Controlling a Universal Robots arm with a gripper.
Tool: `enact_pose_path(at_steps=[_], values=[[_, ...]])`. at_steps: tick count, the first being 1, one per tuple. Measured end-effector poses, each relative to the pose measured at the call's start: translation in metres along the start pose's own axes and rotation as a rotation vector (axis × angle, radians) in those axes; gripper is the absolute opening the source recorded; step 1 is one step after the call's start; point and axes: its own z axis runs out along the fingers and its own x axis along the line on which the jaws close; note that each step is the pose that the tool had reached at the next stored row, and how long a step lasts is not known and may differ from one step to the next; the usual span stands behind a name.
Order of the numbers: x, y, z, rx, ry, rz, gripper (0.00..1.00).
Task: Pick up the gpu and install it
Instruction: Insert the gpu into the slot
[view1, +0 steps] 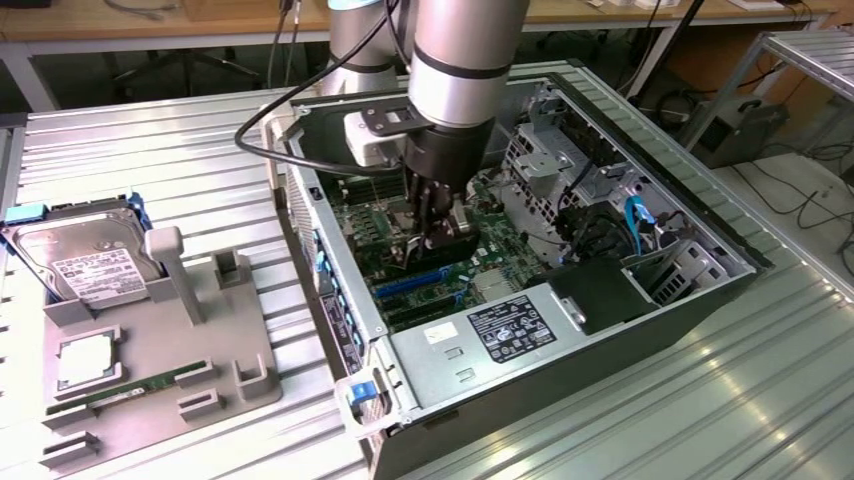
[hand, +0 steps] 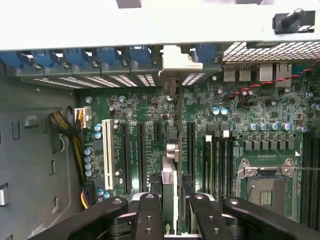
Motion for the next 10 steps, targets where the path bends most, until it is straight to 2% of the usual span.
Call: enact_pose_path(at_steps=[6, 10], values=[[-0.0015, -0.0023, 0.0002, 0.0035, -0.0003, -0.011, 0.26], [-0.0015, -0.0013, 0.0019, 0.0144, -0.0003, -0.011, 0.26]])
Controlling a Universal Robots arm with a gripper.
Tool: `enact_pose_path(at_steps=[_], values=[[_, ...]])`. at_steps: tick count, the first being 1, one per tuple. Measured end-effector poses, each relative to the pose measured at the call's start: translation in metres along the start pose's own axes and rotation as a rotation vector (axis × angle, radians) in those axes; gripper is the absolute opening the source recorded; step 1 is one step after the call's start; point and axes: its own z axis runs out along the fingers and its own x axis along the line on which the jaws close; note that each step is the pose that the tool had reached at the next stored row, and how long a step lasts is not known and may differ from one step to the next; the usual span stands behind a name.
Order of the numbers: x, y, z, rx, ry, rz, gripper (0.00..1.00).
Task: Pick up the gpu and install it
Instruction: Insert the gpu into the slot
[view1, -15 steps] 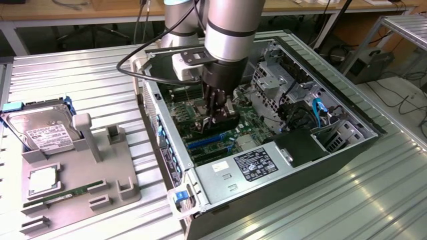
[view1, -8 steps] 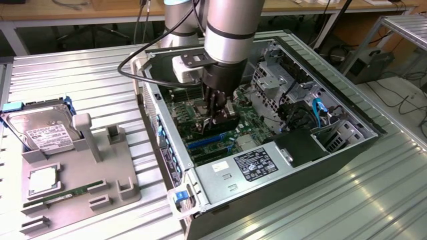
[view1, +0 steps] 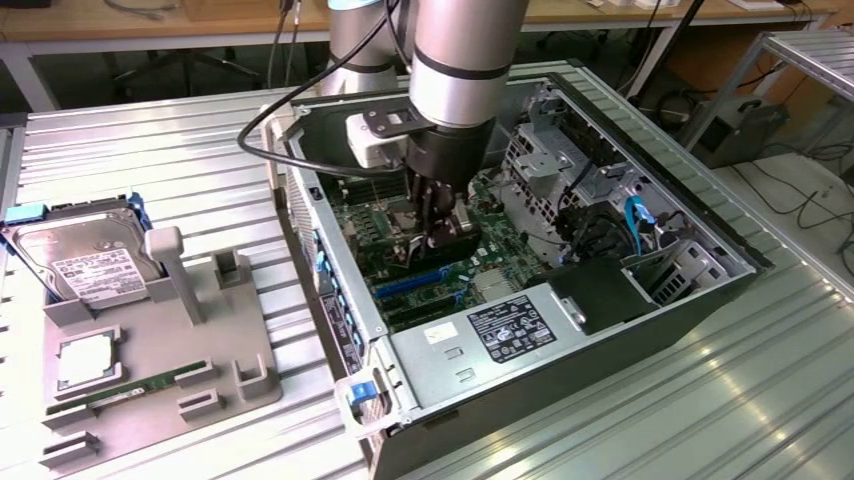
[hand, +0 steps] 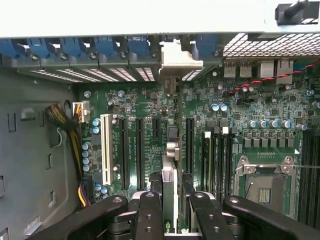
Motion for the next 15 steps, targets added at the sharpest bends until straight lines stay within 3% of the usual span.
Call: enact_pose_path(at_steps=[12, 14, 15], values=[[0.0, 0.0049, 0.0139, 0.0043, 0.0, 0.0, 0.26], [-0.001, 0.0077, 0.0297, 0.0039, 0.0001, 0.0, 0.26], [-0.001, 0.0076, 0.0306, 0.0043, -0.0051, 0.001, 0.26]])
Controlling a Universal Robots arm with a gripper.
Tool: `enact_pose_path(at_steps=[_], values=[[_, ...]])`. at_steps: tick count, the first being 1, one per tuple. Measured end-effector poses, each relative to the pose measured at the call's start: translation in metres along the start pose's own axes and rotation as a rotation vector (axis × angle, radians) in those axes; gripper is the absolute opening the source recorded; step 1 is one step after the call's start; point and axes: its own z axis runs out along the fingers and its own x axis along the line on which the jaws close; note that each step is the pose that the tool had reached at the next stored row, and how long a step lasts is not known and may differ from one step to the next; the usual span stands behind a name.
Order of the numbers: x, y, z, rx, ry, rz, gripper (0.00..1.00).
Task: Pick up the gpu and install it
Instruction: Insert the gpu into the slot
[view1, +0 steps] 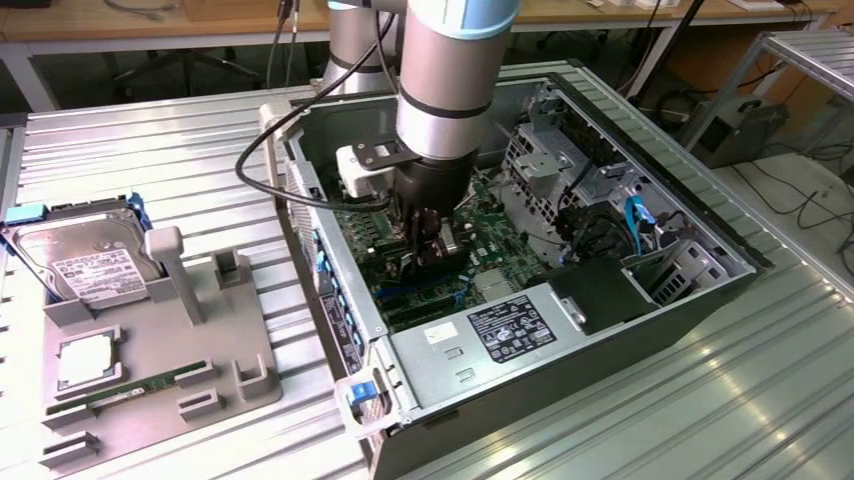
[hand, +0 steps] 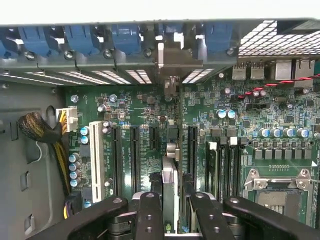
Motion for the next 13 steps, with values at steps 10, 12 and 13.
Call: enact_pose_path(at_steps=[10, 12, 13], values=[[-0.006, -0.0001, -0.0269, 0.0, 0.0008, 0.0, 0.11], [-0.011, 0.0046, -0.02, -0.0001, 0.0026, 0.0, 0.11], [-0.011, 0.0048, -0.0176, 0.0, 0.0026, 0.0, 0.11]])
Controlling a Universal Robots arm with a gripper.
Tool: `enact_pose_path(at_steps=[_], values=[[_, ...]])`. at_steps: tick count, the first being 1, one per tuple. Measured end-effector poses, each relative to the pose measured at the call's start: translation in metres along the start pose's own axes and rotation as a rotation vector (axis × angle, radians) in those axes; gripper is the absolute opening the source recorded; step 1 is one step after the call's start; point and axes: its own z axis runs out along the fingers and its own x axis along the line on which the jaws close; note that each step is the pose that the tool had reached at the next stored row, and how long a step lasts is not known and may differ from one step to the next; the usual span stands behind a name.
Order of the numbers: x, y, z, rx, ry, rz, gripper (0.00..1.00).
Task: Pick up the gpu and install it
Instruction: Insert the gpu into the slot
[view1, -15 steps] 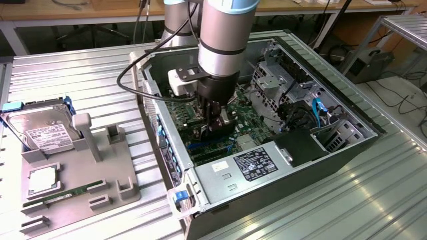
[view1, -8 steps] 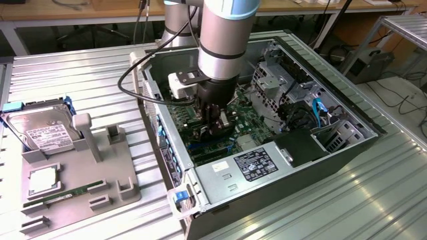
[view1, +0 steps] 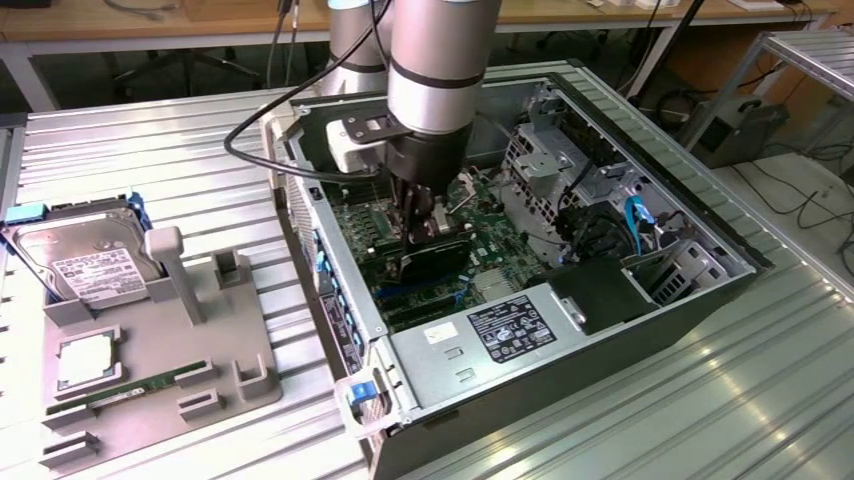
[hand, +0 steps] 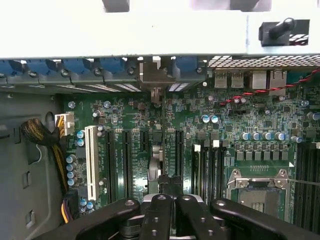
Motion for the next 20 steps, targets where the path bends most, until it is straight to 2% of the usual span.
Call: enact_pose_path(at_steps=[5, 20], values=[[0.002, -0.0001, 0.0016, 0.0007, -0.0013, 0.0, 0.11], [0.0026, 0.0001, 0.0049, -0.0002, 0.0001, 0.0, 0.11]])
